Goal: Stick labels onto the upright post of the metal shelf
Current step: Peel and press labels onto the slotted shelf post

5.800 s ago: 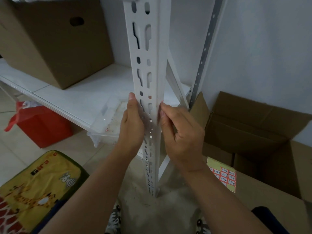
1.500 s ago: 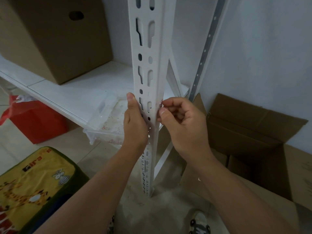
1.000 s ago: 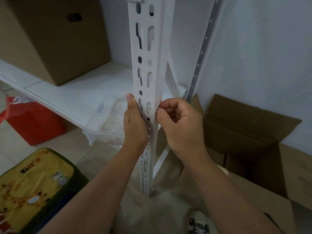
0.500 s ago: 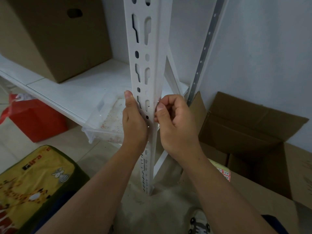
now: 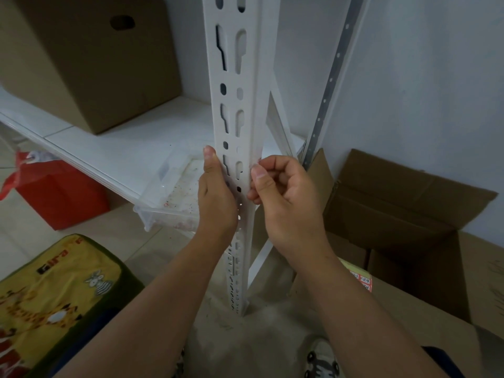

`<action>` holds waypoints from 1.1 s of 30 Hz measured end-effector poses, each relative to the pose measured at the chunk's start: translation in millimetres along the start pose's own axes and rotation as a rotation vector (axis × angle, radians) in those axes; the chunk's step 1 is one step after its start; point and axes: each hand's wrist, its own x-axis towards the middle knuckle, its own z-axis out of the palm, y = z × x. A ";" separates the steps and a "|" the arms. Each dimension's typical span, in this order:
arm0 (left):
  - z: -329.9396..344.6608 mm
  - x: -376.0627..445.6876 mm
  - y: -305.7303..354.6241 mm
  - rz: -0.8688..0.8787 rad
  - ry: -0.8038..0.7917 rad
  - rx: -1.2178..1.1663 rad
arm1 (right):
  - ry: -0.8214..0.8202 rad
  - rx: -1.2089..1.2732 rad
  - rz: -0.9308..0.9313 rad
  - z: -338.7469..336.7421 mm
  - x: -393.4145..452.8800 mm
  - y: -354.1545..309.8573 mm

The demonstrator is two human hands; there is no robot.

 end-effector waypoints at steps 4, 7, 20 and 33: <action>0.0 1.0 -0.7 -0.004 -0.013 -0.007 | 0.005 -0.026 0.000 1.2 3.9 -2.2; 0.2 2.8 -1.9 0.006 -0.020 -0.017 | -0.005 -0.142 -0.070 2.3 6.8 -2.7; -3.3 -0.1 2.3 -0.037 -0.033 0.076 | -0.051 0.129 0.004 -7.7 2.7 3.2; -3.0 3.2 -0.6 -0.031 -0.044 0.050 | 0.017 -0.499 -0.331 -1.0 10.3 10.0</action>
